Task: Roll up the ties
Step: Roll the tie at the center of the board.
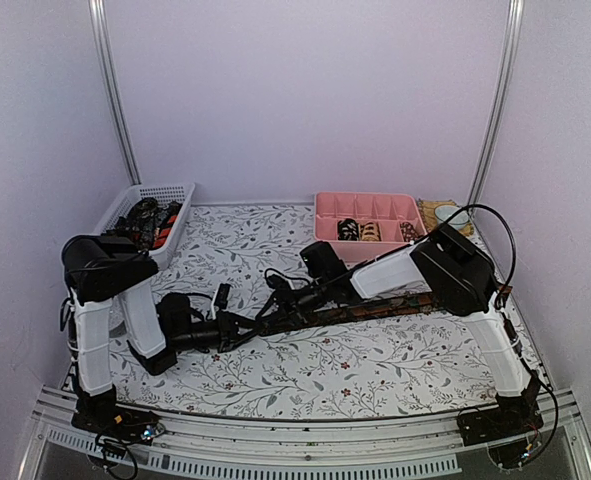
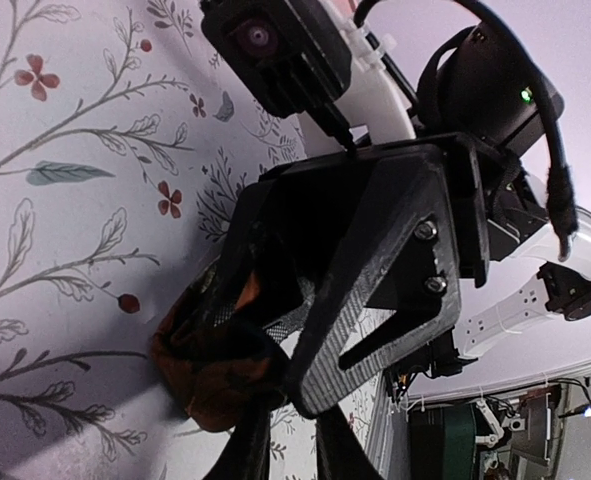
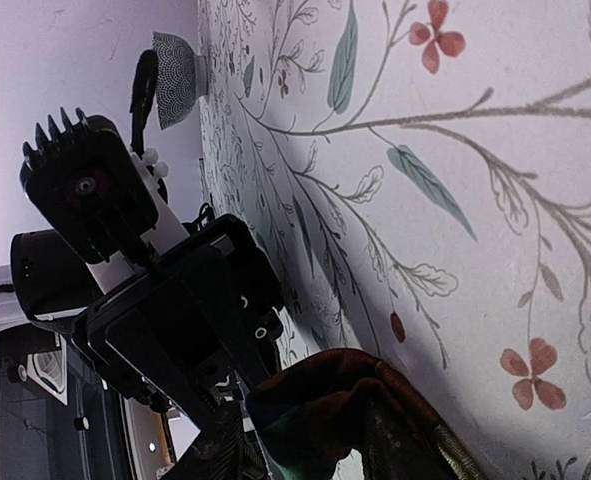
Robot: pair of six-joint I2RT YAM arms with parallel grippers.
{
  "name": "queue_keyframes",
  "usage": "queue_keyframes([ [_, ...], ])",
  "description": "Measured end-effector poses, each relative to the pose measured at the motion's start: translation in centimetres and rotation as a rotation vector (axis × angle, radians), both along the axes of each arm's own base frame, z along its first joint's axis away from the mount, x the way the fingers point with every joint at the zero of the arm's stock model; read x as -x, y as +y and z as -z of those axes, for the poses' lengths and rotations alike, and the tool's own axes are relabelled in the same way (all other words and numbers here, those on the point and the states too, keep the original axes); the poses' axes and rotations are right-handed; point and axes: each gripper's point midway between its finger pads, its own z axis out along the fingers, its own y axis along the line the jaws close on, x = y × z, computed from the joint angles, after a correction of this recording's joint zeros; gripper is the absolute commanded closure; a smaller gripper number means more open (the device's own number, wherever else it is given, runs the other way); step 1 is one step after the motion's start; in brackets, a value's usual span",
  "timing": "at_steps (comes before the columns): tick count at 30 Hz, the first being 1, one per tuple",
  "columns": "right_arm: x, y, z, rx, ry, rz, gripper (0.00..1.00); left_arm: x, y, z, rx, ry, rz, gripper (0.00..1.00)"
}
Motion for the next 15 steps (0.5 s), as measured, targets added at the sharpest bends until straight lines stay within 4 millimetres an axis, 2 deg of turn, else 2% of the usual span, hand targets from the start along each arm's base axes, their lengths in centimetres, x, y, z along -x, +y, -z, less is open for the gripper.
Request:
queue_keyframes([
  [6,-0.01,-0.01,0.11,0.003,0.003,0.002,0.71,-0.1,-0.4,0.01,0.004,0.002,0.017,0.83],
  [11,-0.01,-0.02,0.12,0.003,0.0,0.001,0.86,-0.05,-0.58,-0.03,0.008,0.001,0.029,0.82],
  [15,-0.09,-0.04,0.18,0.004,-0.003,0.004,0.95,0.17,-0.34,0.01,0.004,0.005,0.025,0.76],
])
